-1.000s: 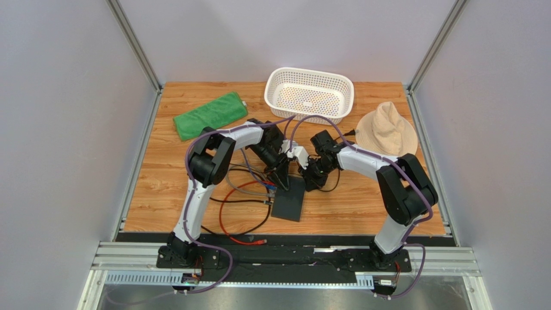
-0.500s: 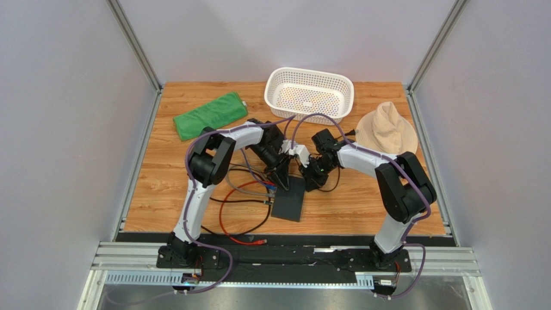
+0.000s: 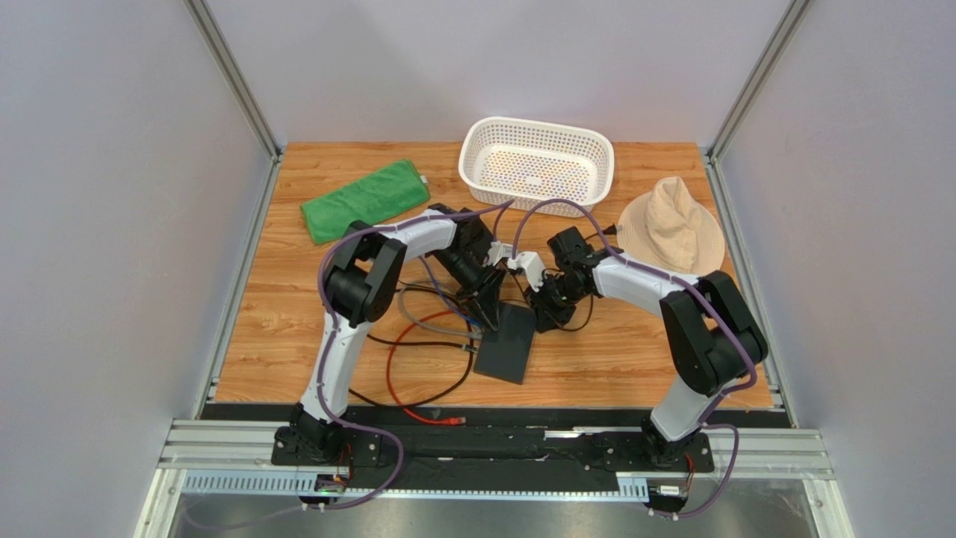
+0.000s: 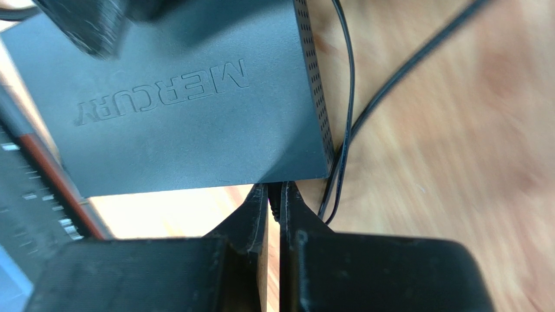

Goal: Pull the plug from the switch port

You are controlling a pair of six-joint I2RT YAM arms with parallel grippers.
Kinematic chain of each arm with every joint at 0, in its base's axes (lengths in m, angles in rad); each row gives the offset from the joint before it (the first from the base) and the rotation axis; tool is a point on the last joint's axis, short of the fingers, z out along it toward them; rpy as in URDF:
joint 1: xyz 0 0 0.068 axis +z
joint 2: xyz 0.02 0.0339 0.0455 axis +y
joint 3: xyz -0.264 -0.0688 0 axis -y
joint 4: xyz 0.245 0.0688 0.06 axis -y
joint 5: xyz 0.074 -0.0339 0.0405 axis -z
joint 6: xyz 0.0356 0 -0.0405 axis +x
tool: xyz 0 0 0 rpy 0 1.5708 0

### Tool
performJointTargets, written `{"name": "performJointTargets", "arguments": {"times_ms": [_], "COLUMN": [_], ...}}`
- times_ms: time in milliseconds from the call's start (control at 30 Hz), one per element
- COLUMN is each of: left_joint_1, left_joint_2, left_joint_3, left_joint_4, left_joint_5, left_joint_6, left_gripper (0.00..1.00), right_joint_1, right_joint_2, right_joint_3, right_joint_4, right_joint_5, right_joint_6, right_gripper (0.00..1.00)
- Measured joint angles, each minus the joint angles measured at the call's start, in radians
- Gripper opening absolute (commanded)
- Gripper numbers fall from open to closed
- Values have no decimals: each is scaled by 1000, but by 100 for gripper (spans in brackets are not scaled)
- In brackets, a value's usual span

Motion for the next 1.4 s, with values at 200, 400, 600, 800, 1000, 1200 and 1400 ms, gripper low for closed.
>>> {"name": "performJointTargets", "arguments": {"times_ms": [200,400,600,800,1000,1200,1400], "left_joint_1": [-10,-26,12,29,23,23,26], "left_joint_2": [-31,-105,-428,-475,-333,-271,-247], "left_joint_3": [0,-20,-266,-405,-432,-394,-365], "left_joint_4": [2,49,300,531,610,623,614], "left_joint_5": [-58,-132,-152,-140,-140,-129,-145], "left_joint_6": [25,47,-67,-270,-380,-437,-478], "left_gripper": [38,39,28,0,0,0,0], "right_joint_1": [-1,-4,-21,-22,-22,-22,-27], "right_joint_2": [-47,-46,6,94,119,138,164], "right_joint_3": [-36,-35,31,138,184,189,214], "right_joint_4": [45,47,35,35,15,3,-23], "right_joint_5": [94,98,106,92,62,55,38], "right_joint_6": [8,10,30,89,150,169,197], "right_gripper": [0,0,0,0,0,0,0]}}
